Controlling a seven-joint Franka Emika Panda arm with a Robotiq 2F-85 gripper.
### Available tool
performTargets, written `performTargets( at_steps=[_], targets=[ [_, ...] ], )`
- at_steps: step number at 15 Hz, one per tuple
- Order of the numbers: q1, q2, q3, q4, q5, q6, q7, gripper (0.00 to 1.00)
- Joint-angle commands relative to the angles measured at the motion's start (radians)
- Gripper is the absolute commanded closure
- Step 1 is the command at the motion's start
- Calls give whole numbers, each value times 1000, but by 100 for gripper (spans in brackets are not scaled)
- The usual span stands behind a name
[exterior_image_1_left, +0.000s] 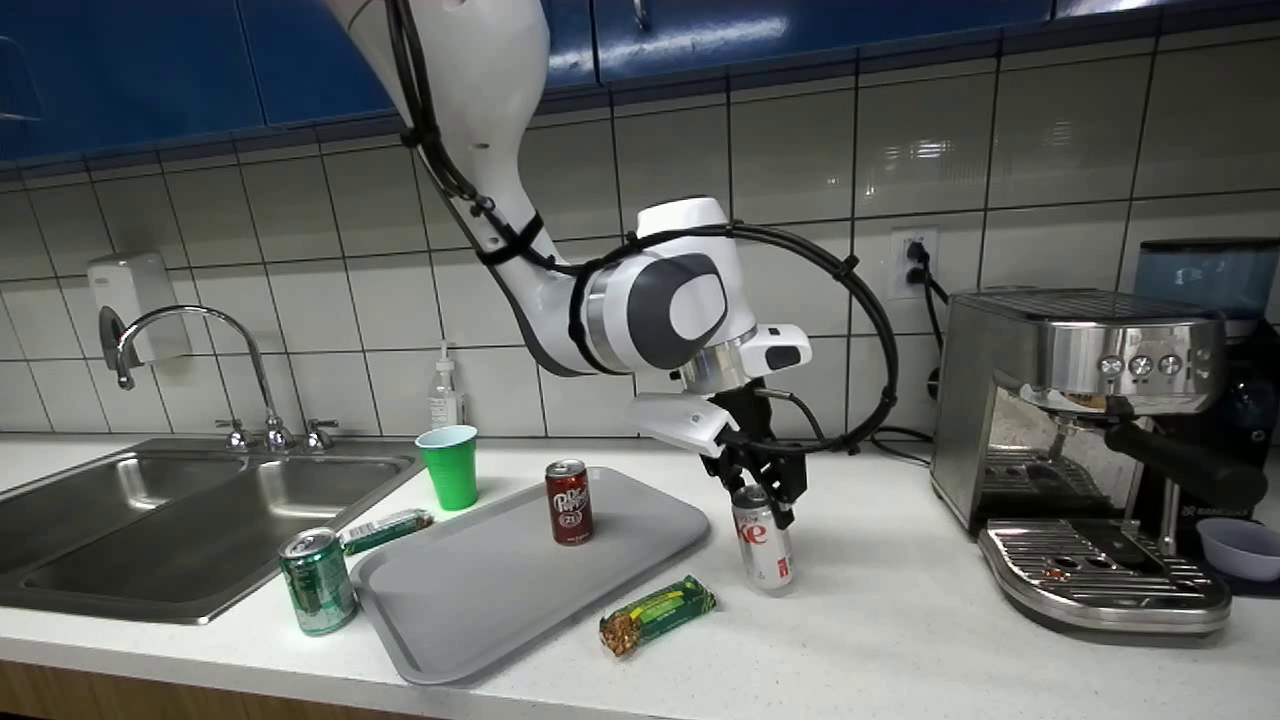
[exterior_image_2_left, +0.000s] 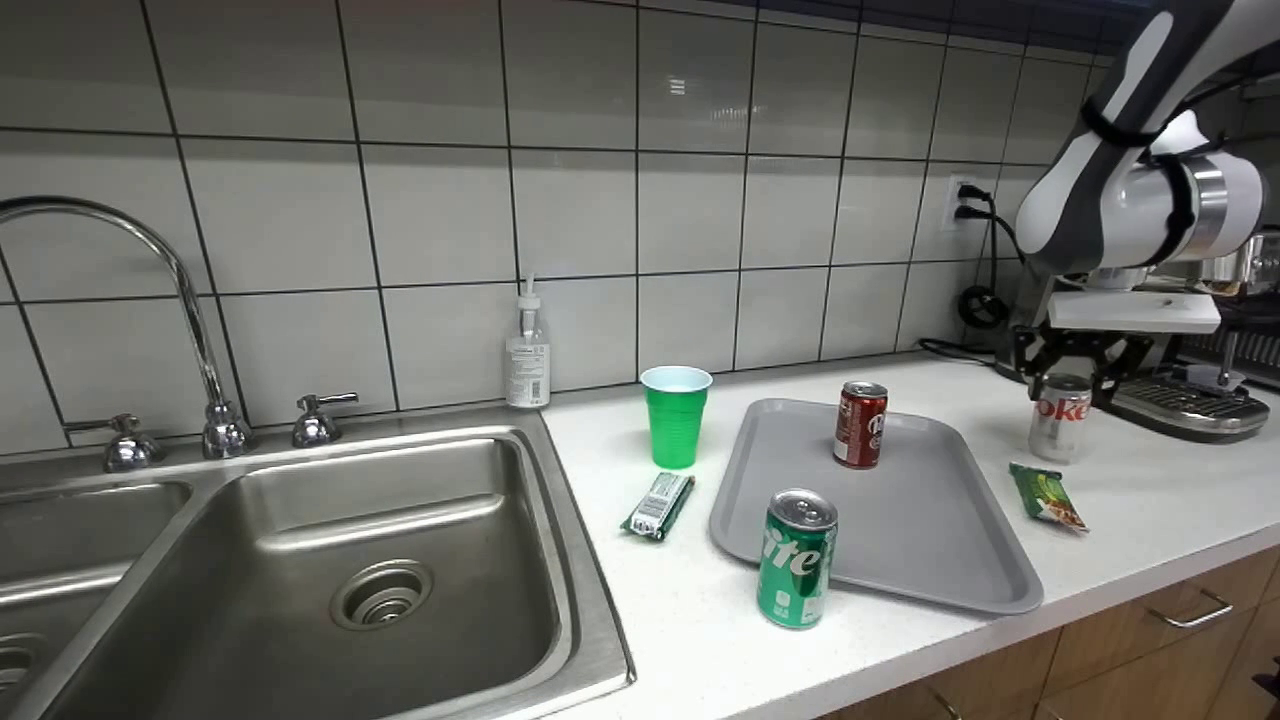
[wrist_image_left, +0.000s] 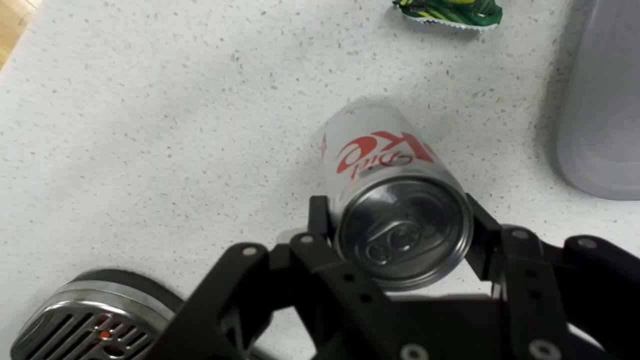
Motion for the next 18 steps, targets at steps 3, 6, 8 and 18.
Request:
performTargets(
  at_steps=[3, 6, 8, 18],
  targets=[
    [-14, 18, 13, 44, 18, -43, -22, 62],
    [-14, 15, 12, 44, 17, -47, -24, 4],
    [-14, 6, 14, 44, 18, -45, -26, 0],
    [-26, -82, 70, 16, 55, -45, -77, 0]
  ],
)
